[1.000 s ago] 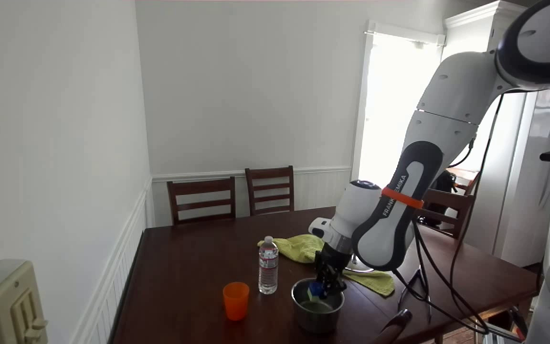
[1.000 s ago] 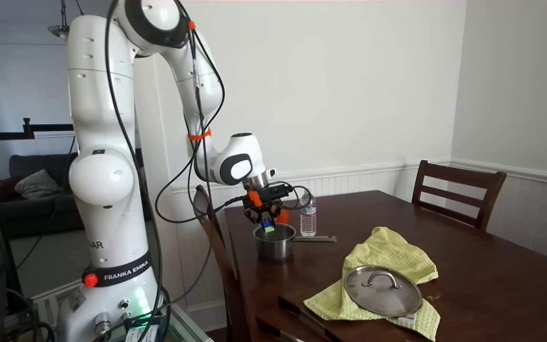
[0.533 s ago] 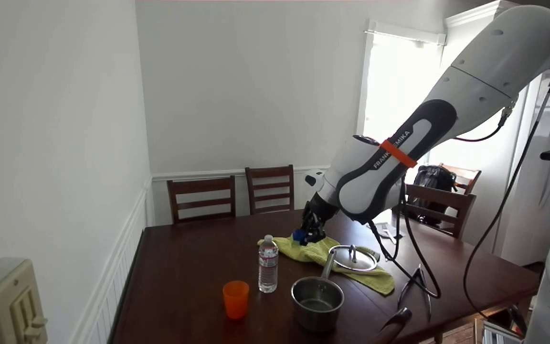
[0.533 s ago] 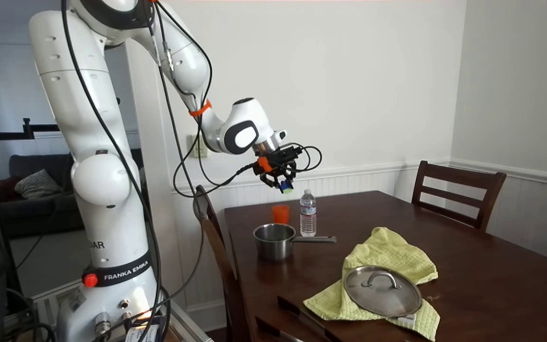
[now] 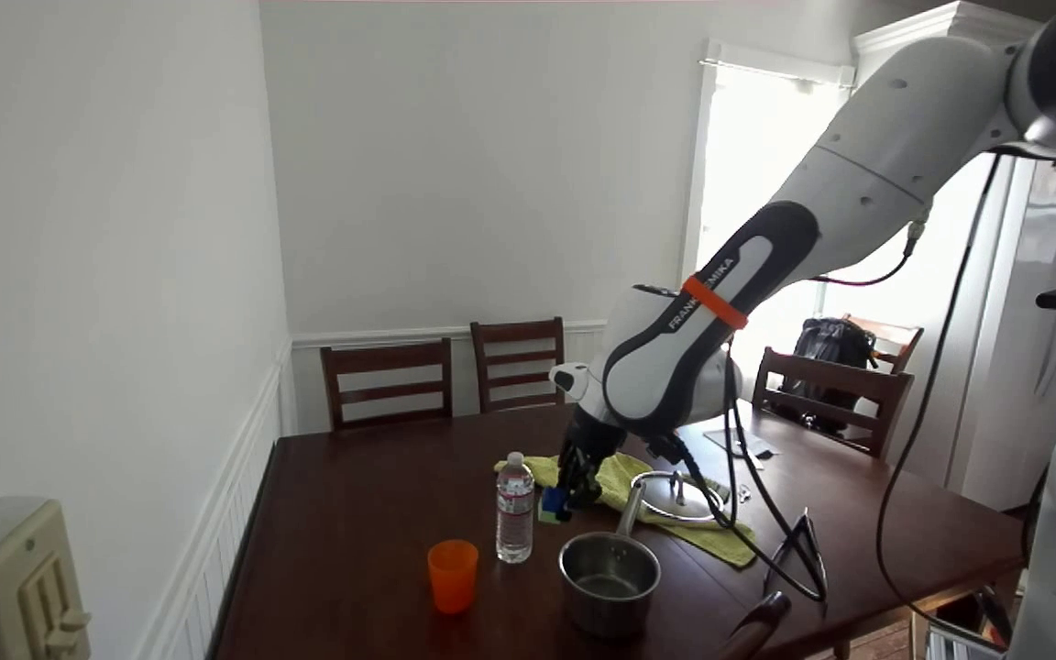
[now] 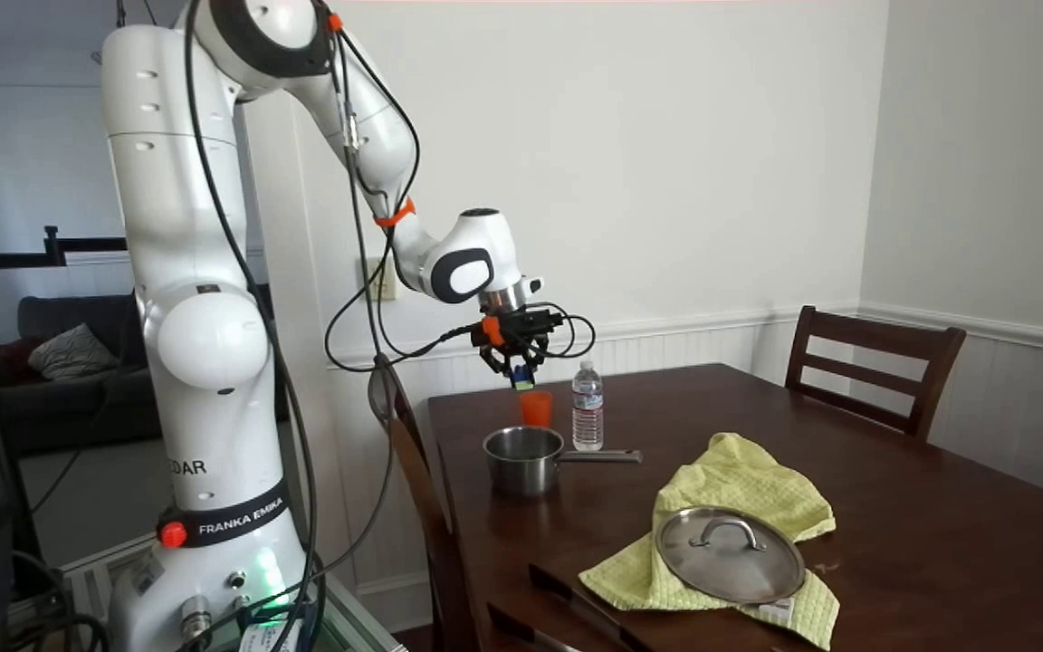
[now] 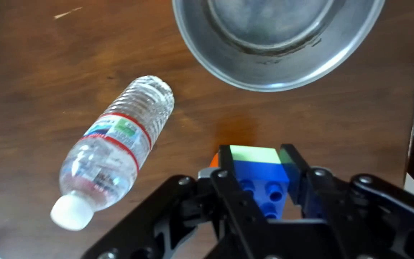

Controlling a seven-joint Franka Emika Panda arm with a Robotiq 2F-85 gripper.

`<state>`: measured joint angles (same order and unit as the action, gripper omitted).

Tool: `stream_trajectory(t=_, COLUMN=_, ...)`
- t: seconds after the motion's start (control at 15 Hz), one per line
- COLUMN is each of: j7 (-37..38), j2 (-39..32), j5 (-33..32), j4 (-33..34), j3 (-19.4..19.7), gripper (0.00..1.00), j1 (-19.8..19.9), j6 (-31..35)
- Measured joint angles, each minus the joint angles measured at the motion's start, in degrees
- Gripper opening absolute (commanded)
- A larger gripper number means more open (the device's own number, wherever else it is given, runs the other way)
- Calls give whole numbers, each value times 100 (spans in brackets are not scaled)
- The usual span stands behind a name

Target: Remove the green and blue blocks from the pot and put them in the orange cup

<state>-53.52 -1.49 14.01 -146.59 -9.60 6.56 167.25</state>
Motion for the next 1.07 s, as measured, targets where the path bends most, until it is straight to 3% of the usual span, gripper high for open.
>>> stream_trajectory(t=0.27, j7=1341, j2=-1187, j5=-602, j4=1309, j3=334, gripper=12, j1=-156, j6=-955)
stream_trajectory(t=0.47, j7=2052, j2=-1813, j5=-613, j4=2382, j3=326, gripper=12, j1=-234, j6=-1844)
stream_trajectory(t=0.73, j7=2752, j2=-2433, j5=-732, j4=3611, j3=248, gripper=12, j1=-577, j6=-2394)
stream_trajectory(t=0.8, j7=2902, j2=-2556, j5=-793, j4=3832, j3=248, gripper=54, j1=-665, j6=-2482)
stream_trajectory(t=1.07, j7=3480, j2=-3042, j5=-1048, j4=4430, j3=327, gripper=84, j1=-854, j6=-2847)
